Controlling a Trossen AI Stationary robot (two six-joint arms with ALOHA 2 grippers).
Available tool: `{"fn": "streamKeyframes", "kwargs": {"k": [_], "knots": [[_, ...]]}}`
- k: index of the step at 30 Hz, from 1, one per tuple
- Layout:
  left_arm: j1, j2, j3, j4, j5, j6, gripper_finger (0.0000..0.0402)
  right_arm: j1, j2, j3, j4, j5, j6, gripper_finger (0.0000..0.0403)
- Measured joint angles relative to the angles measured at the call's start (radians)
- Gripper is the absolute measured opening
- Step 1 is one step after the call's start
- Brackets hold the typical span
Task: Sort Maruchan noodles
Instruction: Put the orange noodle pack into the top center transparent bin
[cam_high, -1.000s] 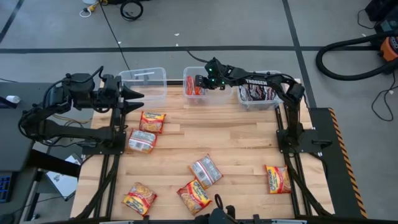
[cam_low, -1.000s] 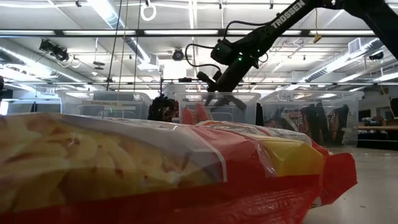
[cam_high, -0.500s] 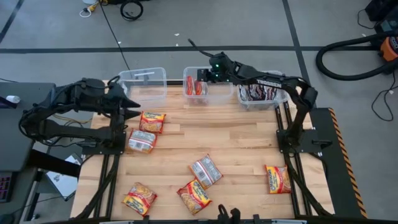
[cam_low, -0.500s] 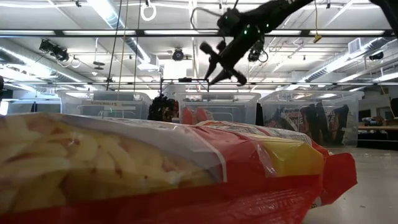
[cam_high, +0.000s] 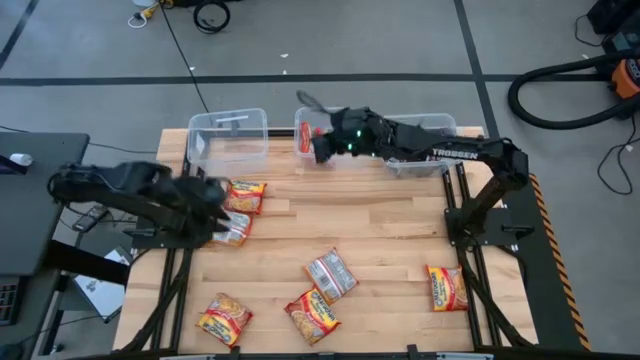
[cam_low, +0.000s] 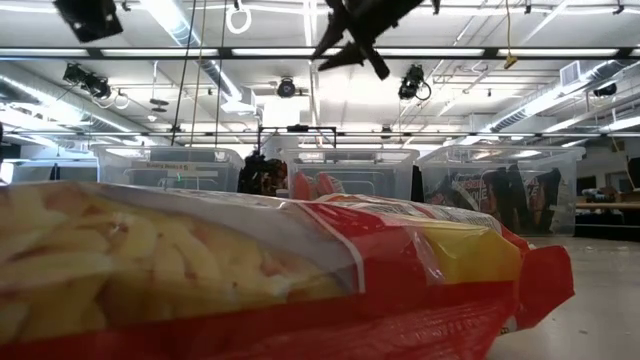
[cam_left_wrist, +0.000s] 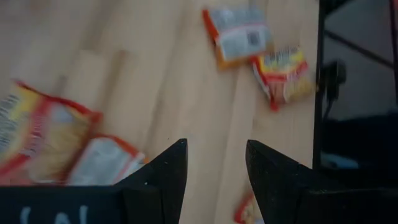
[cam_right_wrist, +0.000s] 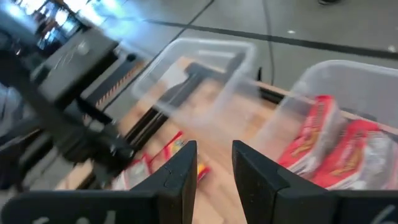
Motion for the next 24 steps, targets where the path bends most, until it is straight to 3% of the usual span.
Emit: {"fn": "streamKeyframes", "kwargs": {"k": [7, 12, 19, 24], "knots": [[-0.217, 0.051, -0.142, 0.246, -0.007, -0.116, 0.0166, 0.280, 0.015, 0.001, -0.023, 0.071, -0.122, 0.0107], [-0.316, 0.100, -0.156, 0.298, -0.049, -0.120, 0.0166, 0.458, 0.077, 0.000, -0.099, 0.095, 0.124, 0.0107], [-0.335, 0.124, -0.156, 0.312, -0.070, -0.108, 0.0166, 0.650, 0.240, 0.000, -0.112, -0.108, 0.424, 0.0107], [-0.335, 0.124, -0.156, 0.312, -0.071, -0.112, 0.0166, 0.732, 0.356, 0.000, -0.133, -0.279, 0.525, 0.0107]]}}
